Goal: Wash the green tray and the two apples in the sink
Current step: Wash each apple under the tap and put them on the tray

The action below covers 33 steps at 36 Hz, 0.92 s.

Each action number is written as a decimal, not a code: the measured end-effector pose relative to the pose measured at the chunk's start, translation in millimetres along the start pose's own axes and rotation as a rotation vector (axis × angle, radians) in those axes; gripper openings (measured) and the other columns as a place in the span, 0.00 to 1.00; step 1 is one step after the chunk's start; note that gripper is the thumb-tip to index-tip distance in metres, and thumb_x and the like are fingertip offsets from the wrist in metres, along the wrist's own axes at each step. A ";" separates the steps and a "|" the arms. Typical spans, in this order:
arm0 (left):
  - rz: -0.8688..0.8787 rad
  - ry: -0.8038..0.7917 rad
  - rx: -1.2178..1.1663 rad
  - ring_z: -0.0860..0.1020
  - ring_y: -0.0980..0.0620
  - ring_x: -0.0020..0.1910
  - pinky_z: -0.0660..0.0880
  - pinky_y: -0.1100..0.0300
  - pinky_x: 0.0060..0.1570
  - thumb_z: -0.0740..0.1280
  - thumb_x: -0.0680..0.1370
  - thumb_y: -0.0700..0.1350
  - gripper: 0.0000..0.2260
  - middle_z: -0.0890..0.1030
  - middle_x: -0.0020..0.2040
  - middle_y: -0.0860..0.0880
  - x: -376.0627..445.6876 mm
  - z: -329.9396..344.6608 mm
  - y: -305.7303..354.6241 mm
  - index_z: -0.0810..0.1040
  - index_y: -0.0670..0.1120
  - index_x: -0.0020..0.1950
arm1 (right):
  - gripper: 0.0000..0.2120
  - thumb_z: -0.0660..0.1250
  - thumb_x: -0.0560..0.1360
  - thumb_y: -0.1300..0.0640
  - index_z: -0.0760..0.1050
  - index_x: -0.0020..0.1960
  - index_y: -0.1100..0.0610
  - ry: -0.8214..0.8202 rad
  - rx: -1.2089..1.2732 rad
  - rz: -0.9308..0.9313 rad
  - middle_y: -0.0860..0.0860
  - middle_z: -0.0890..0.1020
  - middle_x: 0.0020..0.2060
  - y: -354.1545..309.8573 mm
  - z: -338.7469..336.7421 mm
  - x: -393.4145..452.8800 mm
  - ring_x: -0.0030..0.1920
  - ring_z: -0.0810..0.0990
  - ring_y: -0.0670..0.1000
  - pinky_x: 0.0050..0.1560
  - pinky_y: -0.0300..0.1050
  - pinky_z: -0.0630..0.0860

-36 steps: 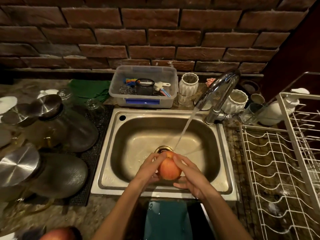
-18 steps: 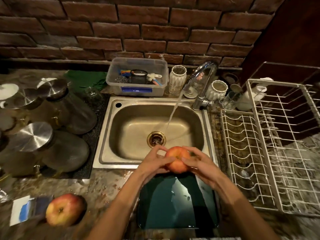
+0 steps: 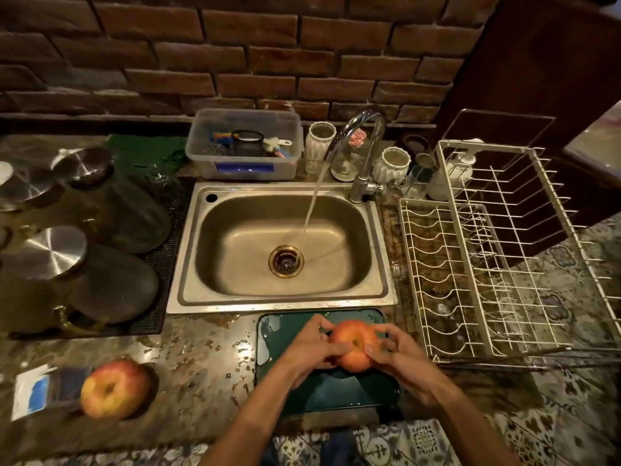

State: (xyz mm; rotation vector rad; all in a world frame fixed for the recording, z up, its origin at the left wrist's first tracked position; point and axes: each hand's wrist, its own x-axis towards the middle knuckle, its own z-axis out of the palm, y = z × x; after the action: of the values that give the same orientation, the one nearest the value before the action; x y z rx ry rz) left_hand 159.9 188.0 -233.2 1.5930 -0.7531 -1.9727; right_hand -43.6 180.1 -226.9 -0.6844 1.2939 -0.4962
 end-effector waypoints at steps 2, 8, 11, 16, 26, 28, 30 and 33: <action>-0.009 -0.001 0.005 0.81 0.46 0.55 0.79 0.42 0.58 0.76 0.72 0.38 0.18 0.80 0.50 0.46 -0.6 1.2 -5.0 0.71 0.46 0.57 | 0.28 0.80 0.63 0.60 0.78 0.62 0.57 -0.007 -0.038 -0.003 0.62 0.82 0.58 1.8 -1.9 -2.0 0.59 0.83 0.62 0.62 0.61 0.78; -0.011 0.020 -0.013 0.80 0.44 0.58 0.78 0.41 0.60 0.74 0.74 0.37 0.16 0.80 0.52 0.45 0.7 7.1 -11.5 0.70 0.46 0.55 | 0.24 0.78 0.67 0.63 0.78 0.62 0.56 -0.005 -0.088 -0.004 0.60 0.81 0.59 0.7 -1.1 -2.5 0.61 0.81 0.60 0.63 0.62 0.78; -0.019 0.016 -0.026 0.80 0.44 0.58 0.78 0.41 0.61 0.74 0.74 0.38 0.16 0.79 0.53 0.45 2.4 7.1 -10.2 0.70 0.46 0.56 | 0.21 0.76 0.71 0.63 0.79 0.62 0.55 0.011 -0.138 -0.007 0.57 0.79 0.61 -1.2 -1.7 -1.1 0.63 0.79 0.58 0.64 0.61 0.78; -0.043 0.009 -0.015 0.79 0.45 0.59 0.80 0.45 0.58 0.74 0.75 0.40 0.17 0.79 0.55 0.45 4.9 2.4 -12.4 0.70 0.46 0.57 | 0.21 0.76 0.72 0.59 0.77 0.64 0.51 0.009 -0.246 -0.004 0.54 0.80 0.61 -7.2 1.0 -3.0 0.60 0.81 0.54 0.61 0.54 0.81; -0.036 -0.021 -0.004 0.80 0.50 0.54 0.81 0.56 0.48 0.75 0.74 0.44 0.17 0.80 0.49 0.50 12.2 -5.9 -18.4 0.69 0.49 0.55 | 0.23 0.74 0.74 0.62 0.74 0.67 0.57 -0.011 -0.318 0.012 0.52 0.80 0.55 -18.0 3.5 -1.0 0.52 0.82 0.50 0.45 0.38 0.81; -0.034 -0.019 0.018 0.80 0.52 0.51 0.81 0.58 0.47 0.76 0.74 0.45 0.17 0.80 0.48 0.51 12.0 -7.5 -17.6 0.70 0.49 0.55 | 0.24 0.74 0.73 0.62 0.74 0.68 0.58 0.000 -0.330 0.013 0.52 0.81 0.55 -18.6 2.1 1.8 0.52 0.82 0.50 0.48 0.40 0.81; -0.013 0.014 0.064 0.80 0.52 0.48 0.81 0.56 0.48 0.75 0.74 0.44 0.15 0.79 0.46 0.50 12.3 -10.8 -16.5 0.71 0.50 0.53 | 0.24 0.74 0.73 0.62 0.74 0.68 0.58 0.027 -0.323 0.011 0.54 0.80 0.56 -19.6 0.8 4.8 0.53 0.81 0.50 0.52 0.42 0.81; 0.044 0.060 0.128 0.79 0.49 0.47 0.80 0.49 0.54 0.75 0.74 0.42 0.13 0.79 0.47 0.47 12.9 -17.0 -13.4 0.73 0.50 0.51 | 0.23 0.74 0.74 0.61 0.75 0.68 0.57 0.057 -0.348 -0.012 0.58 0.78 0.63 -24.5 -2.2 7.2 0.59 0.79 0.52 0.59 0.45 0.76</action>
State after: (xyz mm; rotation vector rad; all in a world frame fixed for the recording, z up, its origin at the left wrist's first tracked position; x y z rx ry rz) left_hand 173.5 187.1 -254.4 1.6856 -0.8984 -1.8702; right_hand -43.3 157.5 -214.9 -0.9727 1.4468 -0.3028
